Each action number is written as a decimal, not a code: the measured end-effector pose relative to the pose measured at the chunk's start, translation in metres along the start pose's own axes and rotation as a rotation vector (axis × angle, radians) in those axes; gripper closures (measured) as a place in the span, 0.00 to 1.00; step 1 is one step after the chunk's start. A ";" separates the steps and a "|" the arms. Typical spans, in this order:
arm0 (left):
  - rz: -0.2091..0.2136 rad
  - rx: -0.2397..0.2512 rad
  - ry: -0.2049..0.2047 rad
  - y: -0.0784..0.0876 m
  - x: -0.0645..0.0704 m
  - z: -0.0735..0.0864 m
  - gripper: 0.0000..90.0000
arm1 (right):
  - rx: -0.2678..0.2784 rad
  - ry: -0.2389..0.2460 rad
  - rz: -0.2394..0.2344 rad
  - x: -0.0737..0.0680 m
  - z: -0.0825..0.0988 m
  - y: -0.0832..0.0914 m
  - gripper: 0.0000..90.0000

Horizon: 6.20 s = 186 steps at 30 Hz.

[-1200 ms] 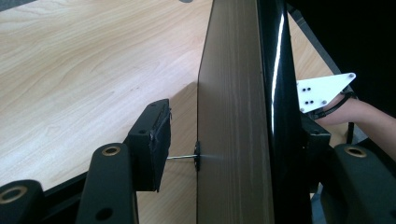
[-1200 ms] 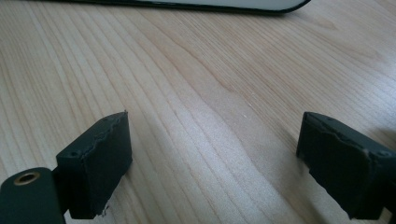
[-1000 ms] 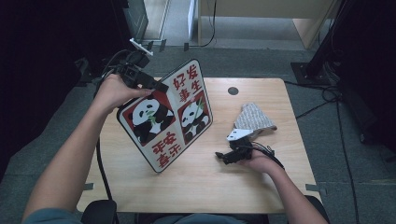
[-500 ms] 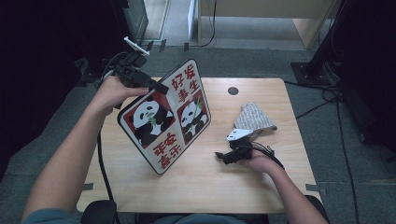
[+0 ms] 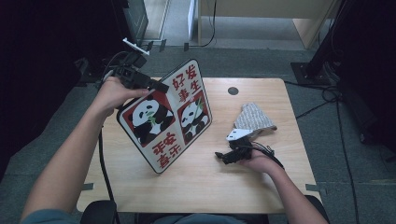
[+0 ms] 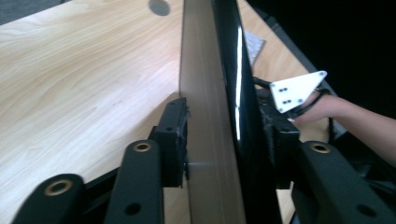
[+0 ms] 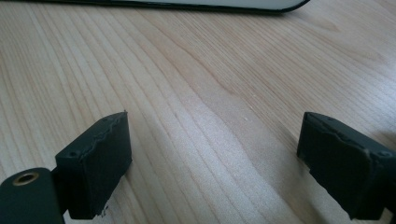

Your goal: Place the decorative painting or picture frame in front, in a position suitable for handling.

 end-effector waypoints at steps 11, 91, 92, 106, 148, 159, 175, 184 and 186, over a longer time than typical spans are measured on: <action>-0.145 -0.015 0.013 0.001 -0.013 0.000 0.42 | 0.001 0.000 0.000 0.000 0.000 0.000 0.11; -0.154 0.111 -0.037 0.023 0.003 0.114 0.19 | 0.002 0.003 -0.002 0.000 0.000 0.000 0.11; -0.153 0.115 -0.039 0.022 0.003 0.117 0.19 | 0.004 0.010 -0.004 0.000 -0.001 -0.001 0.11; -0.144 0.140 -0.014 0.000 0.003 0.153 0.19 | 0.002 0.008 -0.006 -0.002 -0.003 -0.002 0.11; -0.071 0.308 -0.004 -0.047 0.004 0.173 0.81 | -0.037 -0.049 0.037 0.003 -0.001 -0.004 0.00; -0.085 0.322 -0.009 -0.056 0.001 0.168 0.82 | -0.013 -0.113 0.021 0.014 -0.005 0.005 0.14; -0.092 0.318 -0.011 -0.056 0.001 0.169 0.88 | -0.010 -0.134 0.054 0.036 -0.008 0.027 0.21; -0.085 0.312 -0.002 -0.055 0.001 0.170 0.88 | -0.004 -0.176 0.024 0.048 -0.013 0.039 0.24; -0.086 0.310 0.003 -0.055 0.000 0.170 0.87 | -0.016 -0.175 0.025 0.049 -0.014 0.040 0.24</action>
Point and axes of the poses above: each handheld gripper's, and its own axes: y roughly backward along the jaws, z roughly out of its underside, x roughly to its right, the point moved 10 cm from there along -y, roughly forward along the jaws, and after that the axes turned 11 degrees about -x, right-handed, at the moved point
